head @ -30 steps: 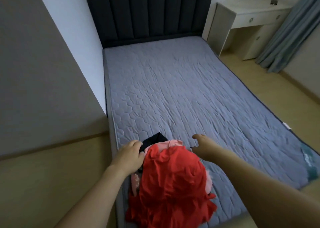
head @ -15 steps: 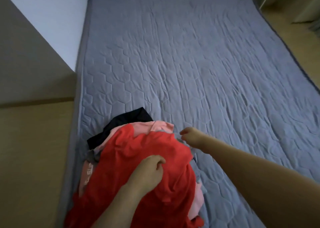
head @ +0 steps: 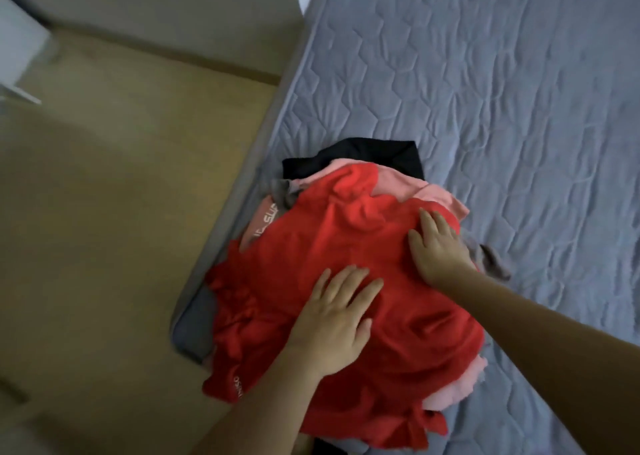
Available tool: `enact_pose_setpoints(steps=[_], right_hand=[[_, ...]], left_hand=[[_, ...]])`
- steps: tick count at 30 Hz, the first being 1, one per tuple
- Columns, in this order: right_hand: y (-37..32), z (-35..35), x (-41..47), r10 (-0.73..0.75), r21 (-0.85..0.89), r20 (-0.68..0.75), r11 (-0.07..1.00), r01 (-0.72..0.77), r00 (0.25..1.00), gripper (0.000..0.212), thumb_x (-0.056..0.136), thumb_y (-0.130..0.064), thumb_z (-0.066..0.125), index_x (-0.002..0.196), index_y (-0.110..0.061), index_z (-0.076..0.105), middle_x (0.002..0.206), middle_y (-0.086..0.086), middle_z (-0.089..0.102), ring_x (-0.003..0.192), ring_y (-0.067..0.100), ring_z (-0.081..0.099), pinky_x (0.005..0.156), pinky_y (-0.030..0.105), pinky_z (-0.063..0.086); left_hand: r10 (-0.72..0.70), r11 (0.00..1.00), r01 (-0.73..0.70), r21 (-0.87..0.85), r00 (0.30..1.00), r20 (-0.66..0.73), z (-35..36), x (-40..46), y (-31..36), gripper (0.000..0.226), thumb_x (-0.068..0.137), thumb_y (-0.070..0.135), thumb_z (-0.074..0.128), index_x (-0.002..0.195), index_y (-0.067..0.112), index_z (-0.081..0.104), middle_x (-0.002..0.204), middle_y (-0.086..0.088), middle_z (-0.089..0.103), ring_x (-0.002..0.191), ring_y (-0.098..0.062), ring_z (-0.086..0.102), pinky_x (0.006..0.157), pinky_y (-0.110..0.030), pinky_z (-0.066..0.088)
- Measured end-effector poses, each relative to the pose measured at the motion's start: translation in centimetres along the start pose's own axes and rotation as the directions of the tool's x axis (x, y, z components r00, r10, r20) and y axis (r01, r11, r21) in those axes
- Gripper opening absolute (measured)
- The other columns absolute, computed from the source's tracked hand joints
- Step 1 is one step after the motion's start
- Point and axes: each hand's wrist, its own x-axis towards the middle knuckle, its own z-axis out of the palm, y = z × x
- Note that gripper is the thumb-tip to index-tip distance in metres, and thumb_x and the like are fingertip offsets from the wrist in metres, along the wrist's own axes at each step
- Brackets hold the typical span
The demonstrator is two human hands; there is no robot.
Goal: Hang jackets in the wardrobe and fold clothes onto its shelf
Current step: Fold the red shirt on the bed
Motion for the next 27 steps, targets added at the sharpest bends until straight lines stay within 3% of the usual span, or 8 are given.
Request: enact_pose_setpoints(steps=[4, 8, 11, 14, 18, 22, 24, 27], right_hand=[[-6.0, 1.4, 0.1, -0.265, -0.283, 0.142, 0.912, 0.296, 0.954, 0.063, 0.097, -0.036, 0.037, 0.154, -0.021, 0.013, 0.161, 0.006, 0.010, 0.146, 0.028, 0.014, 0.118, 0.045, 0.013], [-11.6, 5.2, 0.2, -0.448, -0.463, 0.235, 0.729, 0.505, 0.862, 0.077, 0.088, -0.041, 0.046, 0.154, -0.022, 0.011, 0.161, 0.009, 0.003, 0.148, 0.029, 0.004, 0.119, 0.048, 0.002], [-15.9, 10.1, -0.5, -0.575, -0.477, 0.404, 0.531, 0.700, 0.711, 0.074, 0.088, -0.041, 0.047, 0.153, -0.023, 0.015, 0.161, 0.009, 0.008, 0.148, 0.028, 0.006, 0.119, 0.047, -0.003], [-19.3, 14.7, -0.5, -0.560, -0.497, 0.440, 0.500, 0.710, 0.702, 0.077, 0.089, -0.046, 0.049, 0.152, -0.019, 0.015, 0.158, 0.010, 0.013, 0.146, 0.031, 0.008, 0.118, 0.051, -0.003], [-22.4, 18.6, 0.3, -0.597, -0.555, 0.462, 0.382, 0.739, 0.656, 0.067, 0.087, -0.051, 0.055, 0.143, -0.019, 0.036, 0.141, 0.012, 0.036, 0.133, 0.035, 0.028, 0.115, 0.049, 0.011], [-24.0, 20.2, -0.5, -0.602, -0.578, 0.503, 0.300, 0.759, 0.620, 0.046, 0.087, -0.028, 0.053, 0.132, -0.021, 0.045, 0.130, 0.009, 0.047, 0.123, 0.033, 0.038, 0.106, 0.044, 0.025], [-24.6, 19.7, -0.8, -0.578, -0.532, 0.498, 0.385, 0.754, 0.647, 0.044, 0.085, -0.021, 0.052, 0.129, -0.022, 0.045, 0.126, 0.007, 0.053, 0.120, 0.031, 0.046, 0.101, 0.040, 0.031], [-25.8, 17.2, -1.3, -0.514, -0.397, 0.500, 0.579, 0.712, 0.697, 0.039, 0.086, -0.015, 0.050, 0.124, -0.020, 0.048, 0.122, 0.010, 0.060, 0.113, 0.033, 0.056, 0.095, 0.038, 0.043]], left_hand=[[-0.350, 0.923, 0.362, -0.127, 0.931, 0.107, 0.0, -4.0, -4.3, 0.069, 0.088, 0.027, 0.049, 0.152, 0.030, 0.022, 0.154, -0.003, 0.024, 0.142, -0.020, 0.024, 0.117, -0.033, 0.024], [-0.776, 0.484, 0.821, -0.303, 0.563, 0.284, 2.2, -8.8, -8.7, 0.066, 0.089, 0.028, 0.056, 0.148, 0.019, 0.029, 0.148, -0.007, 0.030, 0.137, -0.025, 0.034, 0.113, -0.033, 0.028], [-0.862, 0.262, 0.914, -0.310, 0.366, 0.350, 5.1, -13.0, -11.1, 0.064, 0.083, 0.026, 0.062, 0.142, 0.021, 0.036, 0.141, -0.009, 0.039, 0.131, -0.030, 0.039, 0.109, -0.038, 0.033], [-0.872, -0.063, 0.822, -0.566, 0.230, 0.432, 7.9, -16.0, -12.4, 0.055, 0.067, 0.017, 0.068, 0.119, 0.007, 0.054, 0.114, -0.019, 0.060, 0.103, -0.033, 0.063, 0.084, -0.041, 0.052], [-0.782, -0.282, 0.670, -0.686, 0.253, 0.569, 10.2, -18.1, -12.8, 0.054, 0.072, 0.016, 0.077, 0.118, 0.021, 0.050, 0.099, 0.002, 0.066, 0.085, -0.008, 0.064, 0.076, -0.025, 0.046], [-0.745, -0.428, 0.654, -0.624, 0.137, 0.653, 9.8, -19.1, -13.5, 0.055, 0.064, 0.035, 0.088, 0.101, 0.011, 0.057, 0.090, 0.000, 0.068, 0.079, -0.016, 0.068, 0.065, -0.022, 0.049], [-0.690, -0.498, 0.584, -0.641, 0.182, 0.701, 8.4, -19.7, -13.6, 0.038, 0.067, 0.030, 0.088, 0.093, 0.012, 0.068, 0.080, 0.001, 0.073, 0.067, -0.012, 0.070, 0.052, -0.016, 0.048], [-0.626, -0.476, 0.551, -0.686, 0.335, 0.704, 5.3, -20.8, -13.3, 0.031, 0.072, 0.018, 0.083, 0.101, 0.018, 0.071, 0.090, 0.003, 0.075, 0.077, -0.009, 0.071, 0.061, -0.016, 0.050]])
